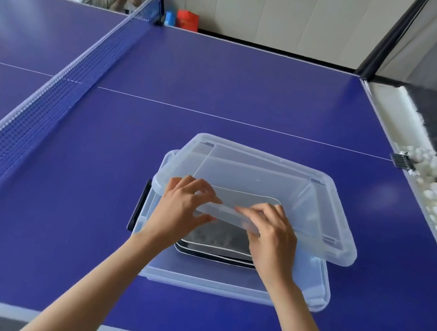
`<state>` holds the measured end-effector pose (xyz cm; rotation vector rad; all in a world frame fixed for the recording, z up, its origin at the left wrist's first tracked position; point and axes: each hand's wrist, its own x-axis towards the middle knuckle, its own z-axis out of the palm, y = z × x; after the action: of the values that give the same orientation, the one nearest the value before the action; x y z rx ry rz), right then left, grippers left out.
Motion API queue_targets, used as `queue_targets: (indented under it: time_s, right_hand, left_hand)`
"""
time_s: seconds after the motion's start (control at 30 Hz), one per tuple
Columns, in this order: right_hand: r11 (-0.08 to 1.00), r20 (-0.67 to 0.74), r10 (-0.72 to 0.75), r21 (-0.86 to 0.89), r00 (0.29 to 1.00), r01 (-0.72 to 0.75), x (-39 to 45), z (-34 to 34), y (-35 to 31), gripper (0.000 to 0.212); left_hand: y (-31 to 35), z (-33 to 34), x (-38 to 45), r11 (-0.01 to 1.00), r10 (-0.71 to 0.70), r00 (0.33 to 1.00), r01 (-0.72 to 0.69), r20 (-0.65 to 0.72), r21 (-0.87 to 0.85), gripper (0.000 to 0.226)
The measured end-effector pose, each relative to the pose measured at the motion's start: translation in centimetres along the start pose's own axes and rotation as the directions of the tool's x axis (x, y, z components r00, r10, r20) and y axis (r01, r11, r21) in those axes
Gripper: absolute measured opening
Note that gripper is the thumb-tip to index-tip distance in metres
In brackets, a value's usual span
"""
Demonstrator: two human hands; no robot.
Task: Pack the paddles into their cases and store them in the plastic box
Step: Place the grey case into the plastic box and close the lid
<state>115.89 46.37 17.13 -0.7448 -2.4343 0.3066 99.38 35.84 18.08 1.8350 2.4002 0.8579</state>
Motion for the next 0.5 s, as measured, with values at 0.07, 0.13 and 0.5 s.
queue_targets:
  time_s: [0.07,0.13,0.5]
  right_hand:
    - [0.999,0.097,-0.037,0.04,0.995,0.033,-0.4,-0.4,0.4,0.044]
    - [0.993,0.212,-0.07,0.106,0.975,0.049,-1.0,-0.7,0.9,0.043]
    - [0.958,0.475,-0.226,0.265,0.85,0.107,-5.0,1.3,1.1,0.046]
  left_hand:
    - [0.1,0.4,-0.6,1.0,0.022,1.0,-0.022,-0.008,-0.013,0.033]
    - [0.1,0.8,-1.7,0.999,0.026,1.0,-0.025,0.01,-0.041,0.032]
    - [-0.2,2.0,-7.6,0.985,-0.102,0.981,0.122,0.166,-0.119,0.027]
